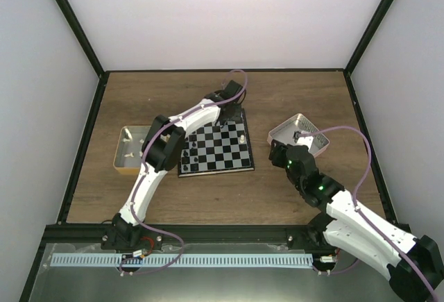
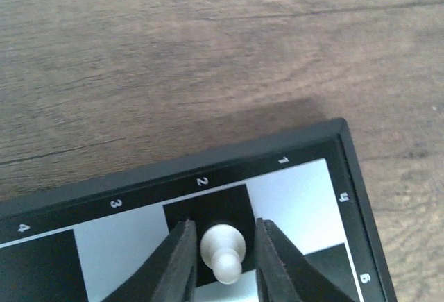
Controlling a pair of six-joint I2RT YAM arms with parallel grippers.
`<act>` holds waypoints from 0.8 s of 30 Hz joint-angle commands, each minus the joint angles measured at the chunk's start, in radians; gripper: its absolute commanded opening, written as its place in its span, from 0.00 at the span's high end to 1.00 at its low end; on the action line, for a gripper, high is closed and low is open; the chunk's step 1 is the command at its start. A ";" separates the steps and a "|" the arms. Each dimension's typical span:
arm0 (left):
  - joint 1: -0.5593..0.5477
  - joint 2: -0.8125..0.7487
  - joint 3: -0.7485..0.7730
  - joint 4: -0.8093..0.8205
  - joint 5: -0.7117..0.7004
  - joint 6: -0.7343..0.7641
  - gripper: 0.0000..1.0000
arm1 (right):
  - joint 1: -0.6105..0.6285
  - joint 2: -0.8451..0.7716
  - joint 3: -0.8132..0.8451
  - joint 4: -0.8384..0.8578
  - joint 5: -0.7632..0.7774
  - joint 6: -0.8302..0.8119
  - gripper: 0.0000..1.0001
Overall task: Set up the chess pieces on the board
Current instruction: Place the chess piece on the chessboard, then pick up the chess piece from the storage box.
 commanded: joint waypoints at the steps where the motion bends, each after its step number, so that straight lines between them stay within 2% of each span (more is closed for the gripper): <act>1: 0.007 0.016 0.031 -0.032 0.022 0.003 0.71 | -0.009 -0.013 0.035 -0.051 0.014 -0.012 0.39; 6: 0.013 -0.072 0.024 -0.035 0.022 0.016 0.55 | -0.009 -0.008 0.073 -0.088 0.010 -0.023 0.39; 10: 0.014 -0.185 -0.014 -0.028 0.012 0.032 0.48 | -0.009 0.006 0.088 -0.093 -0.012 -0.013 0.38; 16: 0.025 -0.454 -0.270 0.048 -0.055 0.039 0.45 | -0.009 0.077 0.104 -0.060 -0.069 0.021 0.38; 19: 0.035 -0.545 -0.346 0.025 -0.145 0.039 0.44 | -0.009 0.130 0.110 -0.030 -0.098 0.042 0.38; 24: 0.105 -0.725 -0.576 0.031 -0.224 -0.016 0.44 | -0.009 0.220 0.131 0.014 -0.143 0.075 0.39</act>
